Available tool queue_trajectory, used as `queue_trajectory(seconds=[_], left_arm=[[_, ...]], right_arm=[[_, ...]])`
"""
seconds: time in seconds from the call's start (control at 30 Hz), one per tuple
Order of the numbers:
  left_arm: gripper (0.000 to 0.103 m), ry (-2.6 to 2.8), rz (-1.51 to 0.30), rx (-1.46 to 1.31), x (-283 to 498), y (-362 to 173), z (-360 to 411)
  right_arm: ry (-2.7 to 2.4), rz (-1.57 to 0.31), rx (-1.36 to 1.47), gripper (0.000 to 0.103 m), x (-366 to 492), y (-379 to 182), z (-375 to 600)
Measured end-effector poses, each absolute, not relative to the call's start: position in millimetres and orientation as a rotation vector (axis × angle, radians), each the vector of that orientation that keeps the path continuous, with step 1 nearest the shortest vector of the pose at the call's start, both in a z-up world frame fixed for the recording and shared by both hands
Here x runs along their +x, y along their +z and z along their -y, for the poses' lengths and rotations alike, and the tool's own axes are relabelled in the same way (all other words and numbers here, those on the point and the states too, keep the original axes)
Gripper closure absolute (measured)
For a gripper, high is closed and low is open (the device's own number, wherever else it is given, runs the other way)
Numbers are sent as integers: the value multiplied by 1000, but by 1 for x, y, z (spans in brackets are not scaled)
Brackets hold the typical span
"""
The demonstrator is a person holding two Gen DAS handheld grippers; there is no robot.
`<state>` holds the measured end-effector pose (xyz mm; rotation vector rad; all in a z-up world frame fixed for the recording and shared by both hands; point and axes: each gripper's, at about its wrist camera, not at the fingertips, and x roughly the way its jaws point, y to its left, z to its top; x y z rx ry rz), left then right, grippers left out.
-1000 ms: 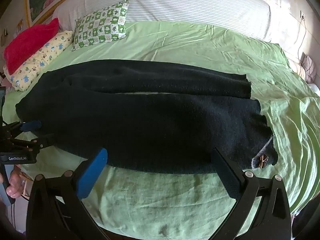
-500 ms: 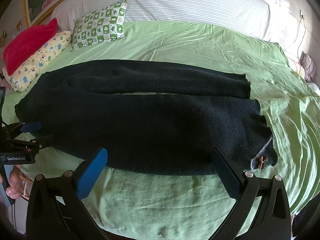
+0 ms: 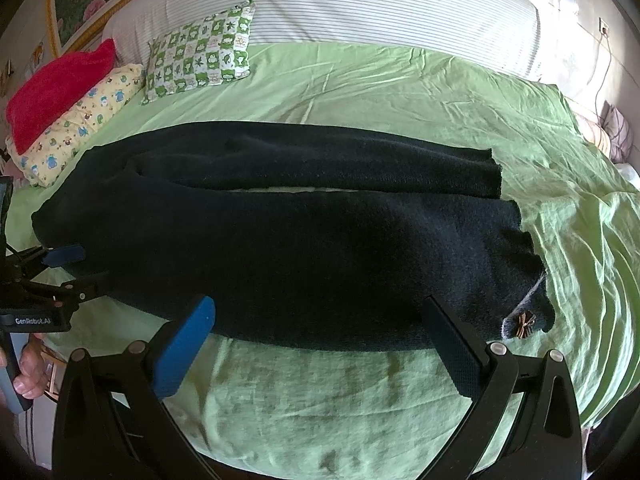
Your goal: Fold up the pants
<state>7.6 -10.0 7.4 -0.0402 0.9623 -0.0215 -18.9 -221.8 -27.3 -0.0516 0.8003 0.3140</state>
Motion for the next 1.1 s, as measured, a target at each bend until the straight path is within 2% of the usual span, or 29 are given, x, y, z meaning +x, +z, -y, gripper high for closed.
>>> queue_trajectory(seconds=[0.57,1.1], left_arm=[[11,-115,-953,60,47,26,12],[11,-312,-971,155,166,55,15]], right_arm=[[308,-796,39,0,3,-8,244],[235,-770,108,0,88,23,306]])
